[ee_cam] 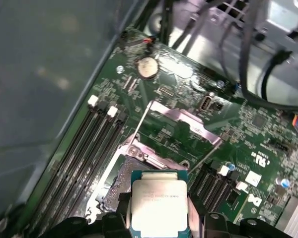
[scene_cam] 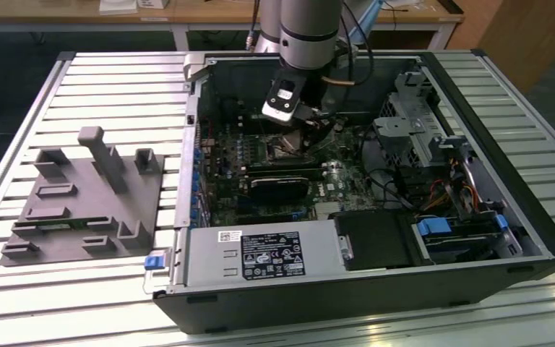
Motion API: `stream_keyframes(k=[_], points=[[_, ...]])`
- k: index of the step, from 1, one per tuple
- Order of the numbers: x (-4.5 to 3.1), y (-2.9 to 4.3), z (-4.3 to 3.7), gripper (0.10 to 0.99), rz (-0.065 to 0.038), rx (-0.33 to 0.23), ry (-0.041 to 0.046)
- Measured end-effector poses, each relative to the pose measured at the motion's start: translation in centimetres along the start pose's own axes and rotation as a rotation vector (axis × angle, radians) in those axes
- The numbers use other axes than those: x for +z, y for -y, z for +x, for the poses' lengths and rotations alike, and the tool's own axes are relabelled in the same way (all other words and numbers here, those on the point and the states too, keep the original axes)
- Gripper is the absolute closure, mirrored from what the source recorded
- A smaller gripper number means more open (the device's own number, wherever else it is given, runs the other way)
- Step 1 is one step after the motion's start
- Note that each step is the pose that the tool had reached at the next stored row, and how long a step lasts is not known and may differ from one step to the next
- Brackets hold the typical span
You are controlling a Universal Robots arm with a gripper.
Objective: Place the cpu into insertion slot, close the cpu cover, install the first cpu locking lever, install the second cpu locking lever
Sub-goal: 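Place the cpu into insertion slot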
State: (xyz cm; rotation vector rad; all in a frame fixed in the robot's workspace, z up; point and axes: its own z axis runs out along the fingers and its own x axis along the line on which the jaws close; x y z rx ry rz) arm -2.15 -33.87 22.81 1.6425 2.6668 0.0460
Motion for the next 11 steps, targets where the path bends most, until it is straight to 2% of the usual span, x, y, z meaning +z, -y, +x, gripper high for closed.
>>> stream_keyframes(k=[11], points=[[0.08,0.00,0.00,0.545,-0.001,0.194,0.0061]])
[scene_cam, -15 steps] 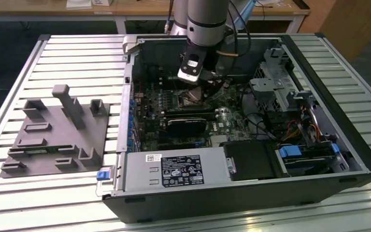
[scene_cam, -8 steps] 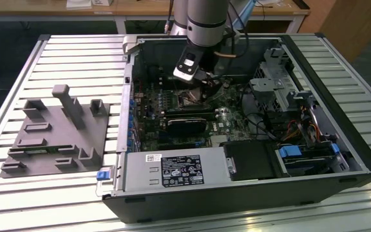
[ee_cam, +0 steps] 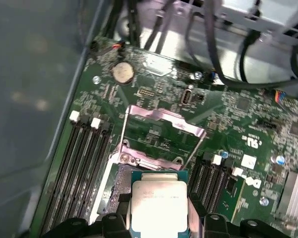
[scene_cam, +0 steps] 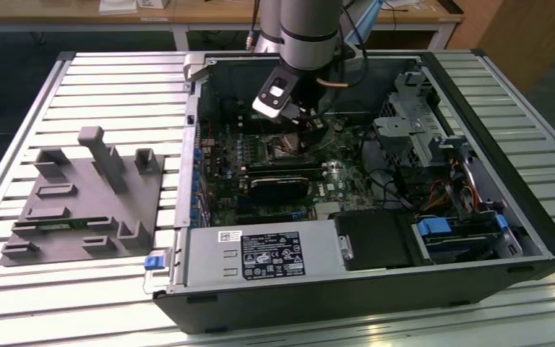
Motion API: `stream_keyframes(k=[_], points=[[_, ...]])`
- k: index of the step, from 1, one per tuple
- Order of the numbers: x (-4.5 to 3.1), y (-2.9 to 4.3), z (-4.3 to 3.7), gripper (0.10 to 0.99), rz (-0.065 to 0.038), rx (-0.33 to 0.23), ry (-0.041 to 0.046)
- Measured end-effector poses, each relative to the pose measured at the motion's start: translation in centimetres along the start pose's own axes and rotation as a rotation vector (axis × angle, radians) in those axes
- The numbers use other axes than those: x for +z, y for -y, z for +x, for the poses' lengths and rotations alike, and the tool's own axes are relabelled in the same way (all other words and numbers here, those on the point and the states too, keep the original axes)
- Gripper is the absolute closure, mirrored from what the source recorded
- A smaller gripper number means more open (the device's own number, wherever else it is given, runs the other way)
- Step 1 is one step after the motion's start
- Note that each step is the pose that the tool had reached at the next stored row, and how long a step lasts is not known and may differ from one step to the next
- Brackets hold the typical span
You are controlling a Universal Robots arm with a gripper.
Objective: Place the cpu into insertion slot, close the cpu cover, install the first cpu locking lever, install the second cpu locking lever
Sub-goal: 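Place the cpu into insertion slot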
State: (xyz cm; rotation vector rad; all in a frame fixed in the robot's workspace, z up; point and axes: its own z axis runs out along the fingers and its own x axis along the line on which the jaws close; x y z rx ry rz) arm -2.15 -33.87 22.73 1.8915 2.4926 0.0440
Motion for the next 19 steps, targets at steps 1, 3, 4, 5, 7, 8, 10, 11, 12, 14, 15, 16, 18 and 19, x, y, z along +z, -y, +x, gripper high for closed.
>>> stream_keyframes(k=[1,3,4,5,7,8,10,11,12,14,15,16,18,19], points=[[0.01,0.00,0.00,0.545,0.000,0.018,0.0006],[0.03,0.00,0.00,0.545,0.000,0.053,0.0017],[0.03,0.00,0.00,0.545,0.000,0.070,0.0023],[0.04,0.00,0.00,0.545,-0.001,0.088,0.0029],[0.06,0.00,0.00,0.545,-0.001,0.123,0.0039],[0.07,0.00,0.00,0.545,-0.001,0.142,0.0046],[0.09,0.00,0.00,0.545,-0.001,0.177,0.0056],[0.10,0.00,0.00,0.545,-0.001,0.191,0.0060],[0.11,0.01,0.01,0.545,-0.001,0.204,0.0063],[0.13,0.08,0.10,0.545,-0.002,0.216,0.0067],[0.13,0.12,0.14,0.545,-0.002,0.217,0.0069],[0.13,0.19,0.18,0.545,-0.003,0.217,0.0071],[0.16,0.38,0.25,0.545,-0.010,0.217,0.0082],[0.20,0.50,0.30,0.545,-0.018,0.217,0.0096]])
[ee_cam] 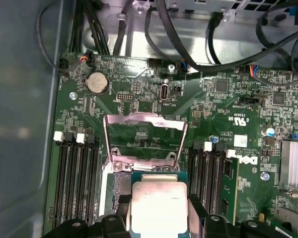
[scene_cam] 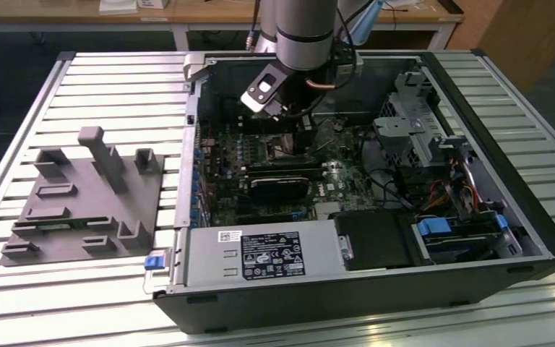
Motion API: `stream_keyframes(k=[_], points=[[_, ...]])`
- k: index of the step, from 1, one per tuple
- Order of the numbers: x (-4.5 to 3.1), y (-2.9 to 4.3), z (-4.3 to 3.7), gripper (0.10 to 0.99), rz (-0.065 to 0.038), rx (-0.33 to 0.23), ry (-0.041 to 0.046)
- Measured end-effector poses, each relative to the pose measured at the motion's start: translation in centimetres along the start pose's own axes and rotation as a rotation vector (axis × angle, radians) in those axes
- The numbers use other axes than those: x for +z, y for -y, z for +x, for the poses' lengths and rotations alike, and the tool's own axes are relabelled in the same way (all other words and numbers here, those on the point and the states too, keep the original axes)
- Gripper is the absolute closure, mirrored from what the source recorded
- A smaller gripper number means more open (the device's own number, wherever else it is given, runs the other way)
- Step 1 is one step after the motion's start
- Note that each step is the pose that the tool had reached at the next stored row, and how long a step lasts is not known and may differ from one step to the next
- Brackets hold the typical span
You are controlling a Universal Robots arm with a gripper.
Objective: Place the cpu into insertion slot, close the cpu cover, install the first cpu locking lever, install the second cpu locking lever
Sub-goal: 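Place the cpu into insertion slot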
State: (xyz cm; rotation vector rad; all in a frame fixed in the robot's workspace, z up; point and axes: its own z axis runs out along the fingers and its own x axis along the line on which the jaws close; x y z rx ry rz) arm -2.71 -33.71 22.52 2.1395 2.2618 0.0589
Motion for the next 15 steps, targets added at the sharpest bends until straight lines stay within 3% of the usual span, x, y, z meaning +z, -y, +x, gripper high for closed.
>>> stream_keyframes(k=[3,5,15], points=[[0.08,0.41,0.08,0.545,-0.031,0.000,0.0016],[0.12,0.57,0.14,0.545,-0.042,0.000,0.0021],[0.39,1.25,0.82,0.545,-0.044,0.036,0.0051]])
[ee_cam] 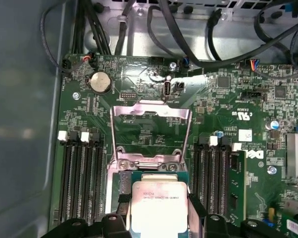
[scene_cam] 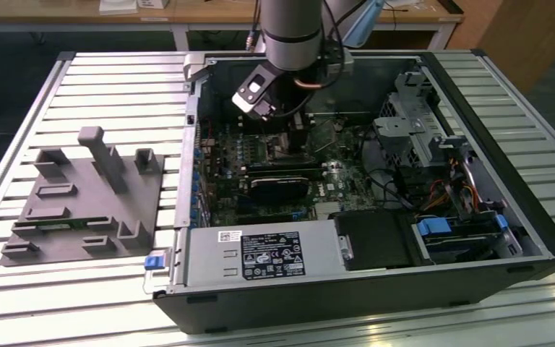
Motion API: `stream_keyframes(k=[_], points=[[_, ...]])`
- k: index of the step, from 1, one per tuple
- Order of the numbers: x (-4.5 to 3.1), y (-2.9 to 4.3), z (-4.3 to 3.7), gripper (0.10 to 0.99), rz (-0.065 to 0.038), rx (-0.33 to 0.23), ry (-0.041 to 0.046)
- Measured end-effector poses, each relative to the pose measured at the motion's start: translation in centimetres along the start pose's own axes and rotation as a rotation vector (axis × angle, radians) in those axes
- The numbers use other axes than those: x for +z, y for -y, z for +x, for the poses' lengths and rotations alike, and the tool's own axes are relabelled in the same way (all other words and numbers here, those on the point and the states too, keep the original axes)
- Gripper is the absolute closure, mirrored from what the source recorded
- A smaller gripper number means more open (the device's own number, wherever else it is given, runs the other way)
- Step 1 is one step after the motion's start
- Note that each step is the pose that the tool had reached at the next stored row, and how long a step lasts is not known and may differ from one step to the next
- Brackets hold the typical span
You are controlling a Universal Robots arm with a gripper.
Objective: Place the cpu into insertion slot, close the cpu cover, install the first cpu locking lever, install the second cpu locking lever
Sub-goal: 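Place the cpu into insertion slot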
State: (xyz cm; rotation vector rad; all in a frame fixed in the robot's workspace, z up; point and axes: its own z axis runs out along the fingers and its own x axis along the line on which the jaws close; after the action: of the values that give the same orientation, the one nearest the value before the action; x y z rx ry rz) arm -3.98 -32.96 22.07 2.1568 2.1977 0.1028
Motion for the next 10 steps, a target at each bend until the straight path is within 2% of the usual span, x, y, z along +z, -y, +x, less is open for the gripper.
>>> stream_keyframes(k=[10], points=[[0.69,0.44,0.68,0.545,0.000,0.019,0.0016]])
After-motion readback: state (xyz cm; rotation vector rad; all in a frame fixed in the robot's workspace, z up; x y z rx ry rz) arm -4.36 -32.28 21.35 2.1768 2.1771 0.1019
